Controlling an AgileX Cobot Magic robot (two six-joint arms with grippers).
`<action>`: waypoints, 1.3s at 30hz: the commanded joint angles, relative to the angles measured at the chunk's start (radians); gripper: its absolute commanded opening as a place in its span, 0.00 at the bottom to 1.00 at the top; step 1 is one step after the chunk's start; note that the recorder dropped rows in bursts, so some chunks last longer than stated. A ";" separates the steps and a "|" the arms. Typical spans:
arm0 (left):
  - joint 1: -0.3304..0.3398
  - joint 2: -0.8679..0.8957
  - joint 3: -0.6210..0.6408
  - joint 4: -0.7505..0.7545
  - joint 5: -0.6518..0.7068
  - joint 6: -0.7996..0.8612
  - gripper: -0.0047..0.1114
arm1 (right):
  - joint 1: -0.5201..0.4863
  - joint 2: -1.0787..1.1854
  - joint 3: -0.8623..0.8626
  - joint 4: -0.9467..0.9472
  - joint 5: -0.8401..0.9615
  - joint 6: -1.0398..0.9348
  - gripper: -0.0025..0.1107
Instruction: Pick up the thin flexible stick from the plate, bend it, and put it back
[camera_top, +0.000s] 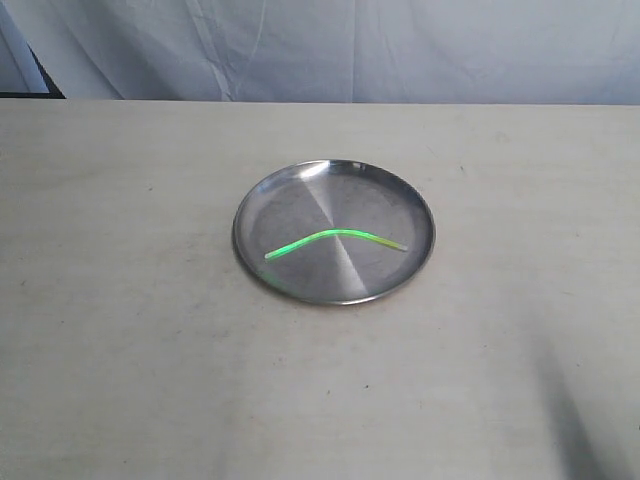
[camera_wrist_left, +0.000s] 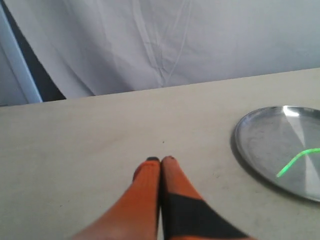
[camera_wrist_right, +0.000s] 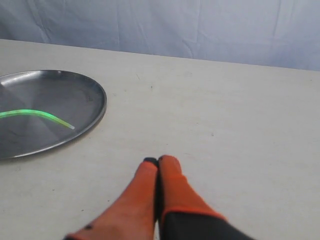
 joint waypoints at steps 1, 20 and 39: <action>0.086 -0.121 0.096 -0.110 -0.003 0.124 0.04 | -0.005 -0.007 0.001 0.001 -0.012 -0.001 0.02; 0.115 -0.318 0.317 -0.254 -0.028 0.267 0.04 | -0.005 -0.007 0.001 0.001 -0.012 -0.001 0.02; 0.275 -0.318 0.317 -0.242 -0.151 0.267 0.04 | -0.005 -0.007 0.001 0.001 -0.012 -0.001 0.02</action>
